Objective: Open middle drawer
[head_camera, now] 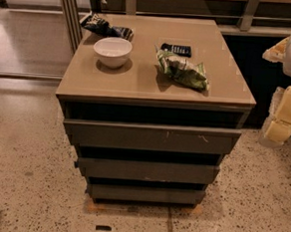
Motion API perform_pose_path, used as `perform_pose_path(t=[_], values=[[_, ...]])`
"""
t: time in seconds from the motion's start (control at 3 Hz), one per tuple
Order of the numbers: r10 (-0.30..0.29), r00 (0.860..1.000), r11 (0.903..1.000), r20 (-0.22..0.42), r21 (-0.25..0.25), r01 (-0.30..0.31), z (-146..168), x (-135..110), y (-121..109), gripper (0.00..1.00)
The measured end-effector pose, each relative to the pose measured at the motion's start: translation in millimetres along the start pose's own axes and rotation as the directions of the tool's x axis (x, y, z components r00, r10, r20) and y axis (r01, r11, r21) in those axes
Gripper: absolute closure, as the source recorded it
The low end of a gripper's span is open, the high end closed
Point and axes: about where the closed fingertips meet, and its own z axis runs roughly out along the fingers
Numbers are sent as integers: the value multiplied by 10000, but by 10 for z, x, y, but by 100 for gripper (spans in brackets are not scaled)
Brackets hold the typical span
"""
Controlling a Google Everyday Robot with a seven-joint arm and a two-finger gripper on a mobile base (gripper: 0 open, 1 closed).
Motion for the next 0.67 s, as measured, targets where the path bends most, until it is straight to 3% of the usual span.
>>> perform_pose_path(t=[0.67], values=[[-71, 9997, 9998, 236, 192, 67, 161, 20, 39, 0]])
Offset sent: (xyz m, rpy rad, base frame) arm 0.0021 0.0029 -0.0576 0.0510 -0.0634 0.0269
